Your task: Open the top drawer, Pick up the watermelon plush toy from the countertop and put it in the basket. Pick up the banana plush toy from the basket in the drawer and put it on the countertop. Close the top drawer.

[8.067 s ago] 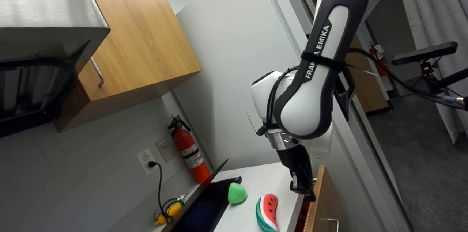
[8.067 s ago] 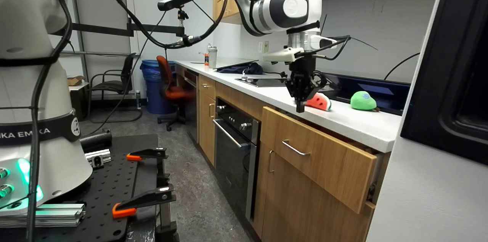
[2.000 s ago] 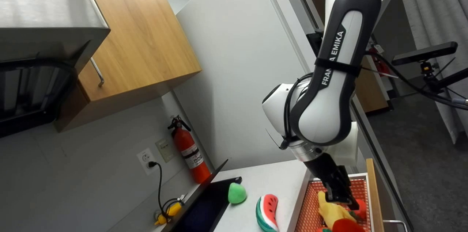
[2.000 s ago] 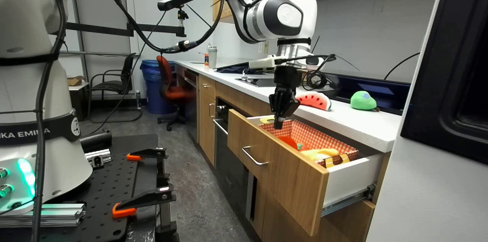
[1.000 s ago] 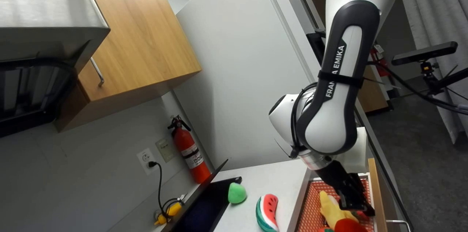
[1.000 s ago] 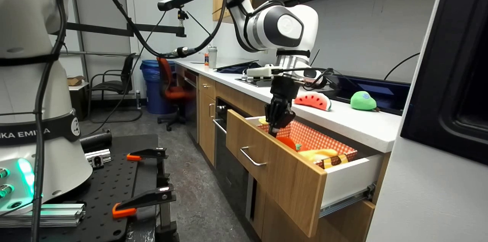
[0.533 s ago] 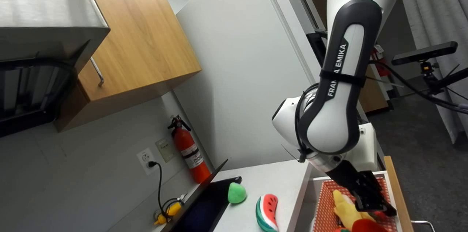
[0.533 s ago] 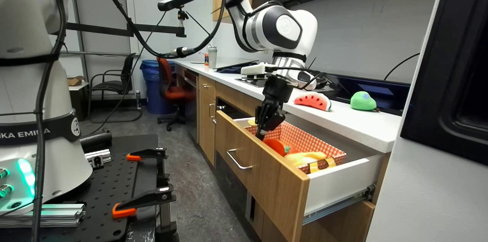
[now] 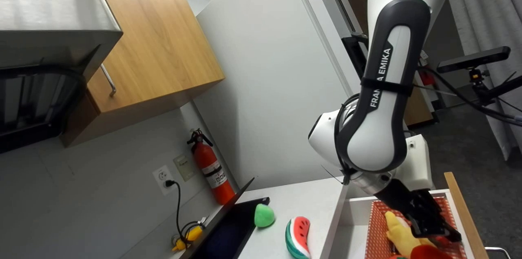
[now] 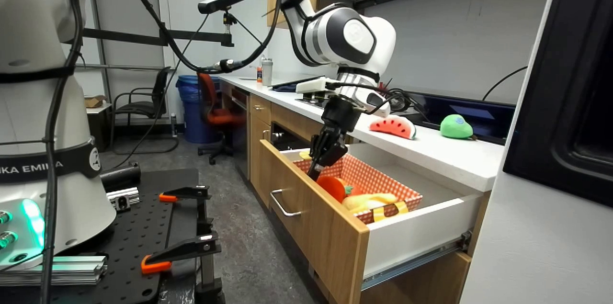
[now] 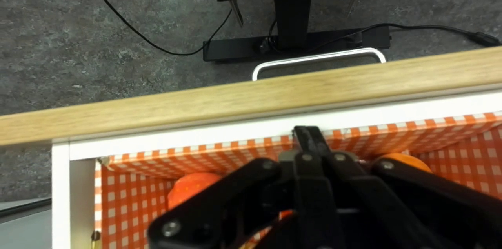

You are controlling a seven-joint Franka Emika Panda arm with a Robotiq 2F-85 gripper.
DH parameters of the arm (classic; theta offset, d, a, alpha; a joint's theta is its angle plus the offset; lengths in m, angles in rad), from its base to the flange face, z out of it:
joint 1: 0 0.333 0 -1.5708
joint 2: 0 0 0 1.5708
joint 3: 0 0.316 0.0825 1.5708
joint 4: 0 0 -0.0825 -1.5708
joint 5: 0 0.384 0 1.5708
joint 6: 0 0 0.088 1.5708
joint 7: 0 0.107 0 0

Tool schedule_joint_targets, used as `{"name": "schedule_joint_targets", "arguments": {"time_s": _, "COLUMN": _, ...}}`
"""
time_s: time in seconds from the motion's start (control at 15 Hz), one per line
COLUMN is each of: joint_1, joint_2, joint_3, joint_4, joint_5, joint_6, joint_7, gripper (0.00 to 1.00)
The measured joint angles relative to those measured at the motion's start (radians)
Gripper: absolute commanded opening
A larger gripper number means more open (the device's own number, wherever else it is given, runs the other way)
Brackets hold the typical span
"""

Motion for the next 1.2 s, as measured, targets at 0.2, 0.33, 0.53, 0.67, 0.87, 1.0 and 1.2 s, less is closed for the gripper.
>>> {"name": "schedule_joint_targets", "arguments": {"time_s": 0.2, "joint_1": 0.0, "joint_2": -0.01, "joint_3": -0.003, "joint_4": 0.003, "joint_5": 0.0, "joint_6": 0.0, "joint_7": 0.012, "gripper": 0.0}}
{"name": "schedule_joint_targets", "arguments": {"time_s": 0.33, "joint_1": 0.0, "joint_2": -0.029, "joint_3": -0.003, "joint_4": 0.006, "joint_5": 0.0, "joint_6": 0.001, "joint_7": 0.02, "gripper": 0.0}}
{"name": "schedule_joint_targets", "arguments": {"time_s": 0.53, "joint_1": 0.004, "joint_2": -0.068, "joint_3": -0.003, "joint_4": 0.018, "joint_5": -0.007, "joint_6": 0.006, "joint_7": 0.039, "gripper": 0.34}}
{"name": "schedule_joint_targets", "arguments": {"time_s": 0.67, "joint_1": 0.008, "joint_2": -0.093, "joint_3": -0.002, "joint_4": 0.034, "joint_5": -0.026, "joint_6": 0.007, "joint_7": 0.06, "gripper": 0.5}}
{"name": "schedule_joint_targets", "arguments": {"time_s": 0.87, "joint_1": 0.01, "joint_2": -0.114, "joint_3": -0.001, "joint_4": 0.064, "joint_5": -0.041, "joint_6": 0.013, "joint_7": 0.082, "gripper": 0.72}}
{"name": "schedule_joint_targets", "arguments": {"time_s": 1.0, "joint_1": 0.011, "joint_2": -0.117, "joint_3": 0.002, "joint_4": 0.083, "joint_5": -0.041, "joint_6": 0.028, "joint_7": 0.091, "gripper": 0.87}}
{"name": "schedule_joint_targets", "arguments": {"time_s": 1.2, "joint_1": 0.017, "joint_2": -0.117, "joint_3": 0.008, "joint_4": 0.107, "joint_5": -0.041, "joint_6": 0.076, "joint_7": 0.102, "gripper": 1.0}}
